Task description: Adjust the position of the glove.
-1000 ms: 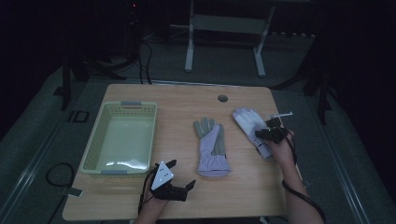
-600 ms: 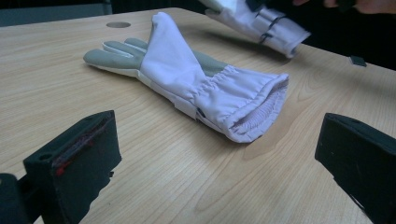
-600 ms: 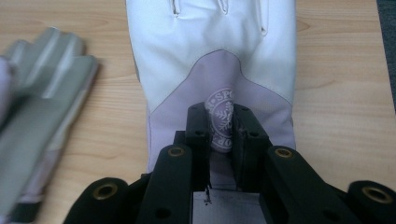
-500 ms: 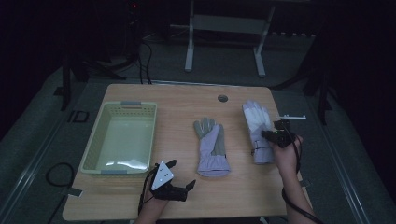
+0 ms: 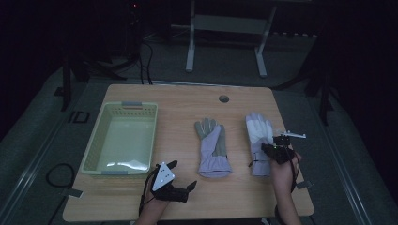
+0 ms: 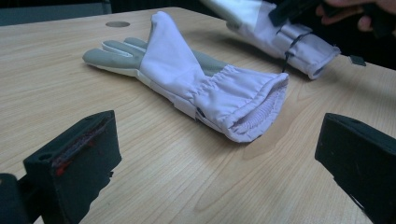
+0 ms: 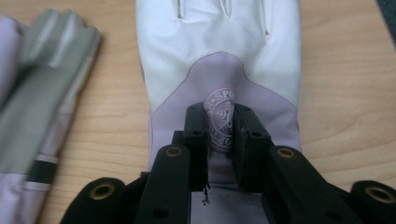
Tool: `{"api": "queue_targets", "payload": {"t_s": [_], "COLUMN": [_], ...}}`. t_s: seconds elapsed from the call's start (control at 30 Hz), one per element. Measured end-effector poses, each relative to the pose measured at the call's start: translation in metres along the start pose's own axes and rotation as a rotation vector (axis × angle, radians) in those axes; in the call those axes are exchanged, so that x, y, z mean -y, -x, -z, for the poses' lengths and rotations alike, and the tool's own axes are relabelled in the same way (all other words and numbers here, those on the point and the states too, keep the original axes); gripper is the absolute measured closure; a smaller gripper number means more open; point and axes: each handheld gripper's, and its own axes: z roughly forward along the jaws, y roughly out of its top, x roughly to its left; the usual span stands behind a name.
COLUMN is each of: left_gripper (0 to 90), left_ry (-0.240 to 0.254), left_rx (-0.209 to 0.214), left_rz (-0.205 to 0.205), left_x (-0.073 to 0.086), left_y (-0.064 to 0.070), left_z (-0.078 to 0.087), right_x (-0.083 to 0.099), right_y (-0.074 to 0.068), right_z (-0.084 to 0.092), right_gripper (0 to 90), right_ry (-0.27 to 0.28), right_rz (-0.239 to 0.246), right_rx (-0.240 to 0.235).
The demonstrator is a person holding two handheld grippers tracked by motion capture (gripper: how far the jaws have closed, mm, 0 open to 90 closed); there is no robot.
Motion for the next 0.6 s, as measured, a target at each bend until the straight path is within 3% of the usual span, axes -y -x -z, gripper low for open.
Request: {"api": "queue_targets", "payload": {"t_s": [0.2,0.27,0.57,0.6], "left_gripper": [0.1,0.1,0.1,0.1], "left_ry": [0.0,0.0,-0.001,-0.001], "left_rx": [0.001,0.001,0.002,0.001], "left_rz": [0.0,-0.001,0.001,0.001], "left_x": [0.0,0.0,0.0,0.0], "left_y": [0.0,0.0,0.0,0.0], "left_z": [0.0,0.0,0.0,0.0], "right_x": [0.013,0.014,0.0,-0.004], "right_y": [0.002,0.0,0.005,0.006], "right_z": [-0.021,-0.022,-0.006,-0.002], "right_gripper": [68.6,66.4,52.5,51.7], "right_ry": [-0.012,-0.013,-0.004,0.001], "right_rz": [-0.03,-0.018,0.026,0.062], "right_rx": [0.002,0.011,-0.049,-0.054]}}
